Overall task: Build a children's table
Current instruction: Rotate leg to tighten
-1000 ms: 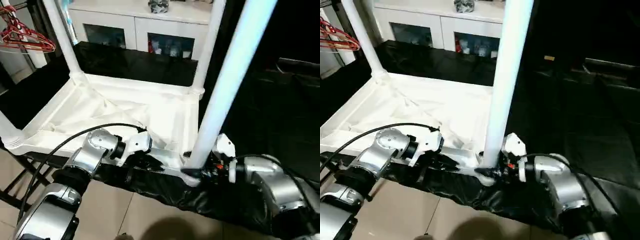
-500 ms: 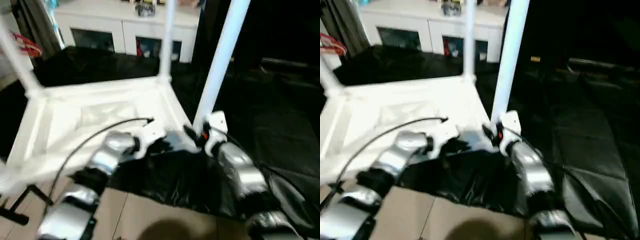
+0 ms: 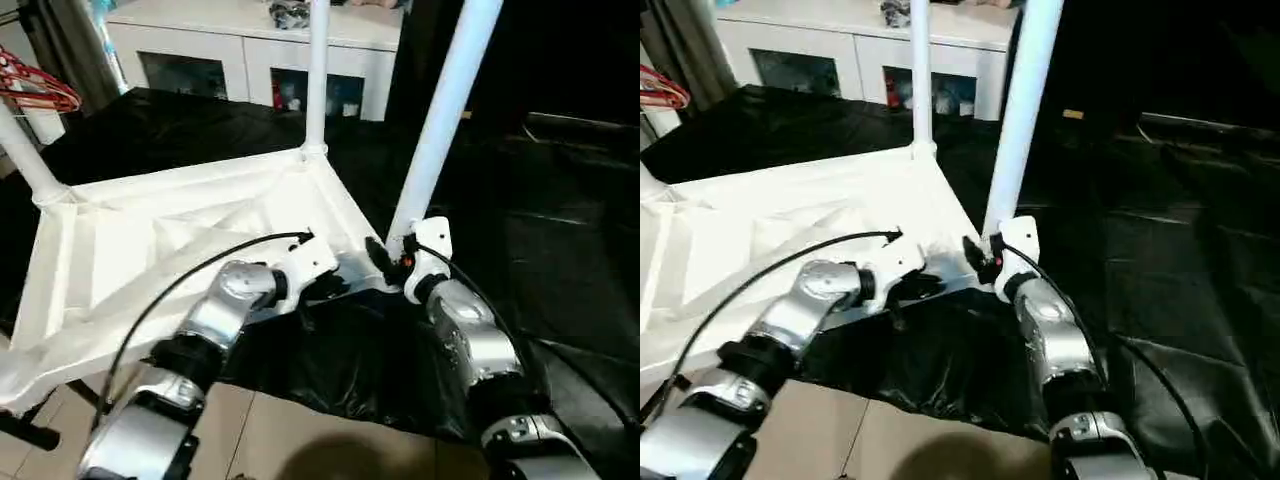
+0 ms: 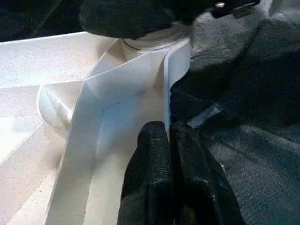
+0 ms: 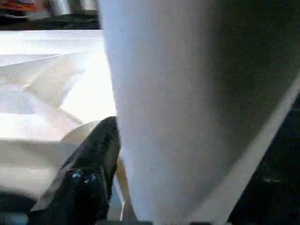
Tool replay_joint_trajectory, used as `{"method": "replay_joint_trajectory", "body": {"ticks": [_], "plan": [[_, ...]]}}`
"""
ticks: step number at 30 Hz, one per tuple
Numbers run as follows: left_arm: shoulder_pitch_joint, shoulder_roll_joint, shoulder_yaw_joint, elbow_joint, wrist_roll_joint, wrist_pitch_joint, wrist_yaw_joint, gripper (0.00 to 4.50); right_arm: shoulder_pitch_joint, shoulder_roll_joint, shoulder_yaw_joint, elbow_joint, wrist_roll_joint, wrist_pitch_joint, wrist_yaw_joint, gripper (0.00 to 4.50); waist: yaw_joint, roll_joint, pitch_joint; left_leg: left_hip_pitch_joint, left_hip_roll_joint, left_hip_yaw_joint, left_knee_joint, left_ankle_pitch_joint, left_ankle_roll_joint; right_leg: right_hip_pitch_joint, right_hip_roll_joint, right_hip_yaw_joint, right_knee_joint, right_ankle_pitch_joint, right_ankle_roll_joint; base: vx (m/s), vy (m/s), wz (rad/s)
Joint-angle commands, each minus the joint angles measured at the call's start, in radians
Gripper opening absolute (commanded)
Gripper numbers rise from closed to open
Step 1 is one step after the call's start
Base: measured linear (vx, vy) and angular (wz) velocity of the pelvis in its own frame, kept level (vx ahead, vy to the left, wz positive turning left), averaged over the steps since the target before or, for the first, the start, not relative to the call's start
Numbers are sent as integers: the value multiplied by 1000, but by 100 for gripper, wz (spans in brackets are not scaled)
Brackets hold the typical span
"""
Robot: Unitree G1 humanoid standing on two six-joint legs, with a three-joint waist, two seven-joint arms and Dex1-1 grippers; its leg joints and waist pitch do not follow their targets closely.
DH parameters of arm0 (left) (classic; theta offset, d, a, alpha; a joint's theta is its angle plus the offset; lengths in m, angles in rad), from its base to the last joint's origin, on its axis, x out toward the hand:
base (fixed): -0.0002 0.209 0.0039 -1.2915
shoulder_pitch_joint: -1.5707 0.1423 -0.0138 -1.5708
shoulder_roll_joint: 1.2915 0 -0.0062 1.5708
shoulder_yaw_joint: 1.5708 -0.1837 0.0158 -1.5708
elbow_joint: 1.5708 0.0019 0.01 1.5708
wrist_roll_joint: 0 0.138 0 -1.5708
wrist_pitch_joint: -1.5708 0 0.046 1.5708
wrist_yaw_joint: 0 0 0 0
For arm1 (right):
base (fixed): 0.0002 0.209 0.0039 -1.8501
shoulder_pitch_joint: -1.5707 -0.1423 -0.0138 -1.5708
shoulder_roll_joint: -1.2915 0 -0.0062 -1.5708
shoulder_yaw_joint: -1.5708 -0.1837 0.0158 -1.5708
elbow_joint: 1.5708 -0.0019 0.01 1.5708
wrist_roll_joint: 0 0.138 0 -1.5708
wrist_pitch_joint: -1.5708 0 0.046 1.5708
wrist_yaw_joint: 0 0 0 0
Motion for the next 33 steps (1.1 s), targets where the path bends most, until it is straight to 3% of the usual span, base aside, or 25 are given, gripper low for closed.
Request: {"method": "replay_joint_trajectory", "body": {"ticks": [1,8,9,13,14,18,22,26,33], "plan": [[-10,-5,0,-39,-29,-44,-31,0,44,17,128,10,5,49,152,312,-1,2,-41,-14,11,1,-68,-240,29,52,-43,37,-75,-196,-162,0,0,0],[-8,76,6,-44,-80,-82,-206,0,92,-153,202,-116,35,53,465,312,4,5,-44,-15,14,5,-58,-177,56,57,-41,34,-59,-71,-212,0,0,0],[-8,94,9,-45,-98,-89,-256,0,103,-201,224,-134,35,41,551,312,8,3,-45,-14,14,7,-55,-169,64,58,-39,33,-57,-55,-221,0,0,0],[-7,112,7,-42,-113,-96,-303,0,109,-238,240,-147,31,40,621,312,11,-4,-47,-17,16,10,-48,-128,90,57,-41,31,-48,7,-258,0,0,0],[-5,122,6,-42,-121,-95,-326,0,112,-254,246,-153,32,37,653,312,12,-6,-47,-17,16,11,-48,-127,92,58,-42,31,-49,0,-257,0,0,0],[12,159,-2,-60,-156,-85,-437,0,110,-306,275,-192,48,69,761,312,15,3,-46,-16,19,10,-50,-141,90,55,-42,31,-50,-27,-263,0,0,0],[6,169,-8,-43,-156,-86,-480,0,114,-329,294,-213,62,88,818,287,20,1,-46,-15,19,10,-49,-145,82,57,-43,31,-49,-22,-266,0,0,0],[-5,172,-4,-29,-158,-85,-496,0,121,-337,303,-228,69,107,858,260,26,5,-47,-15,20,9,-47,-142,79,56,-44,31,-47,-15,-269,0,0,0],[-3,173,-9,-33,-162,-80,-504,0,137,-341,316,-256,81,131,873,255,32,7,-47,-14,20,8,-48,-158,61,56,-43,31,-48,-25,-263,0,0,0]]}}
